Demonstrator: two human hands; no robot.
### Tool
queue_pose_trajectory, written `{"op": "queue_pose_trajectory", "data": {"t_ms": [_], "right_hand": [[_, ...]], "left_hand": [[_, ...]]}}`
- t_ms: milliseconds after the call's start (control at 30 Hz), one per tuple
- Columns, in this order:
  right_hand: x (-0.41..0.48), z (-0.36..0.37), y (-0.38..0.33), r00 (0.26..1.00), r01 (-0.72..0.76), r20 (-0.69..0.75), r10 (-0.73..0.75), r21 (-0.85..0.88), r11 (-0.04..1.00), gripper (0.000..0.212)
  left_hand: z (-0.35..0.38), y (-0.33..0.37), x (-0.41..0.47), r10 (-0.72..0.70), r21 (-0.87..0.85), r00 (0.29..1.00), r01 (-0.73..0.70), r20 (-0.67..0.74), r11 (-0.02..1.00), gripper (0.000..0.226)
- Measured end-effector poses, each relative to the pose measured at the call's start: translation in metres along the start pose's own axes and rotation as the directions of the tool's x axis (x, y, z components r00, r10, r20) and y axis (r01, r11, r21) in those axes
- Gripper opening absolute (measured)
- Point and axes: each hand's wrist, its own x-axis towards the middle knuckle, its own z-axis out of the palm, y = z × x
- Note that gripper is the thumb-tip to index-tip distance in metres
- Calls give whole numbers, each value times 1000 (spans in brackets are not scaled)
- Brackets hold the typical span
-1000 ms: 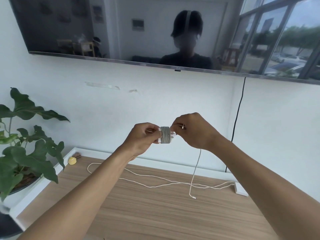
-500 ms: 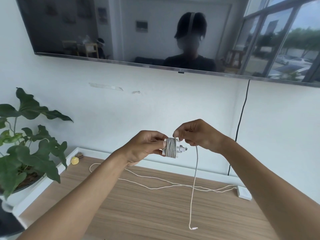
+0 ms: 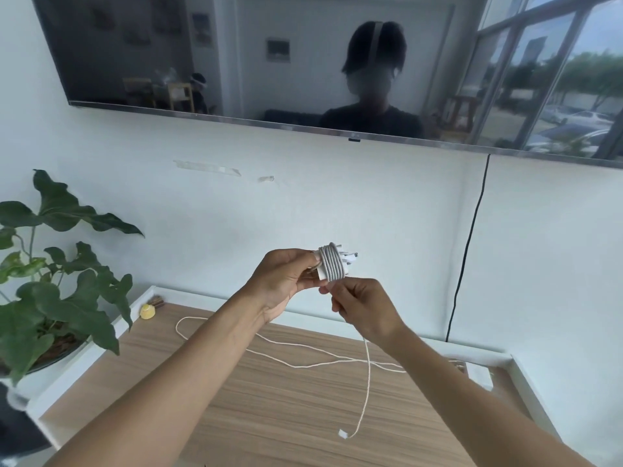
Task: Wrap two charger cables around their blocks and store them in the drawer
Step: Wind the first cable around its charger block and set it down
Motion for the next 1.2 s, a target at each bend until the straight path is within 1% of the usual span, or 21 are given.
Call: {"op": "queue_pose_trajectory", "data": {"t_ms": [67,100,233,267,333,367,400,467,500,600,700,767,800,933,1033,1100,1200], "right_hand": [[-4,5,-1,997,32,-57,-44,-197,980,26],[-5,5,-2,996,49,-59,-67,-274,960,26],[-11,2,-11,992,111,0,-126,-463,879,25],[-12,-1,-14,989,135,15,-148,-509,850,25],[-11,-6,-20,981,179,53,-186,-613,770,26],[-11,-8,-24,979,190,74,-189,-663,725,26],[-10,-10,-28,977,199,91,-191,-706,679,27],[-10,-13,-35,971,222,115,-211,-765,604,29],[-10,-15,-38,965,239,126,-228,-779,580,30],[-9,-20,-47,946,297,171,-275,-794,530,27],[-5,-24,-52,941,316,206,-268,-816,484,26],[-1,-29,-53,945,310,201,-260,-804,507,22],[2,-33,-52,948,305,194,-253,-785,540,20],[11,-42,-50,965,262,163,-205,-625,736,13],[13,-48,-51,975,222,144,-171,-536,815,11],[14,-49,-49,978,191,164,-128,-460,867,12],[14,-49,-41,983,127,167,-79,-299,946,17]], "left_hand": [[1,-3,1,11,74,998,-7,-63,997,18],[0,-5,2,18,109,995,-8,-97,994,18],[-10,-9,5,66,238,981,-21,-182,971,7],[-12,-9,4,86,279,978,-30,-190,960,8],[-14,-8,4,103,351,975,-28,-197,936,21],[-14,-9,4,112,384,975,-31,-190,923,22],[-13,-9,4,129,429,975,-40,-181,902,17],[-14,-10,3,172,535,971,-58,-167,843,4],[-15,-10,2,186,574,969,-62,-160,817,2],[-18,-14,0,199,638,972,-74,-127,767,2],[-13,-17,-4,231,689,972,-137,-46,712,4],[-10,-18,-6,244,706,969,-188,23,683,8],[-9,-18,-7,234,698,971,-201,49,688,10],[-14,-16,-10,183,636,976,-217,119,741,14],[-12,-15,-15,124,584,977,-204,175,786,20],[-12,-14,-17,67,472,975,-163,213,866,23],[-16,-10,-18,-25,243,950,-54,312,969,26]]}}
